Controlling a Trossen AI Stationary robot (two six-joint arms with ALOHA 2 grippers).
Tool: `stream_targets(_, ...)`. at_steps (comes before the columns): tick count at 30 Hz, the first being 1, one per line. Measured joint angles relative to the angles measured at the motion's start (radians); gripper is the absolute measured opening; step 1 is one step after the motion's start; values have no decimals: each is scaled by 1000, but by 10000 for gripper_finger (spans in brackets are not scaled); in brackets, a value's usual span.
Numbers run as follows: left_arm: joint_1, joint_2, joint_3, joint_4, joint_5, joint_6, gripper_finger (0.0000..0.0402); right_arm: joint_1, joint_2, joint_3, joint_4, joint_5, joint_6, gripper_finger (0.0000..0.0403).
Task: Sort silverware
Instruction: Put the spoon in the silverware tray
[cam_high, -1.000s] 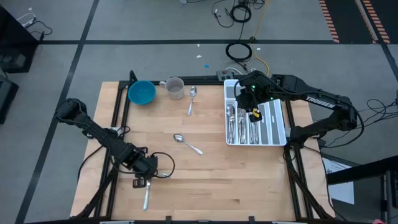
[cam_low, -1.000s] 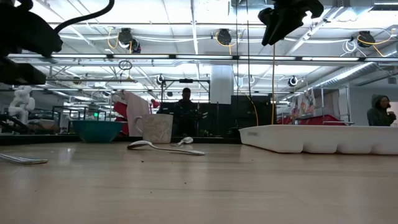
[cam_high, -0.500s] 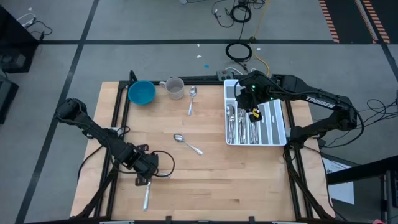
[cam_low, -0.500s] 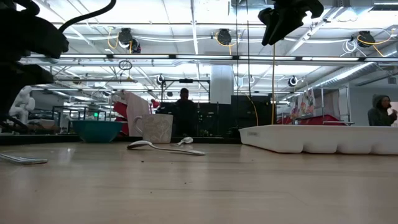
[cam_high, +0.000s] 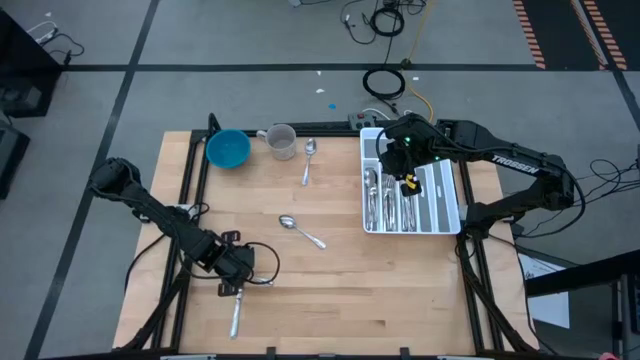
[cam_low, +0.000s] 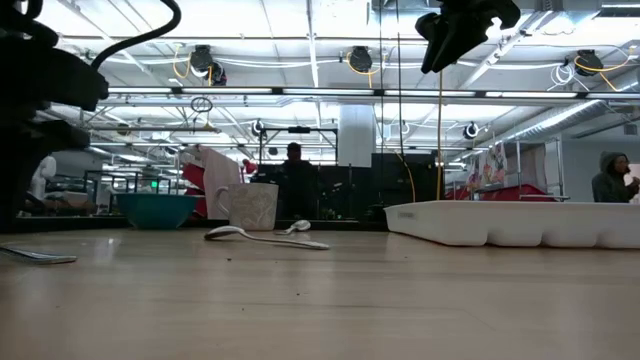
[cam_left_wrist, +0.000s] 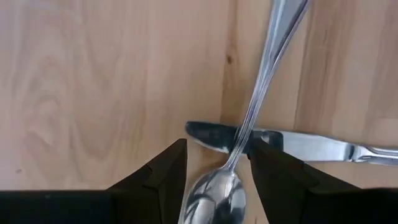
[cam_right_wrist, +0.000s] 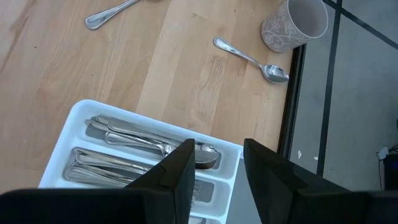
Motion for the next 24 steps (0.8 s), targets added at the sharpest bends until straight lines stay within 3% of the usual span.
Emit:
stream_targets(10,-4,0,-43,50,22,-8,179,0,0,0,0,0,0,130)
stream_targets(18,-80,0,-43,48,48,-9,179,0,0,0,0,0,19,130)
stream_targets(24,-118,20,-41,35,1,-7,178,-2,0,0,0,1,26,130)
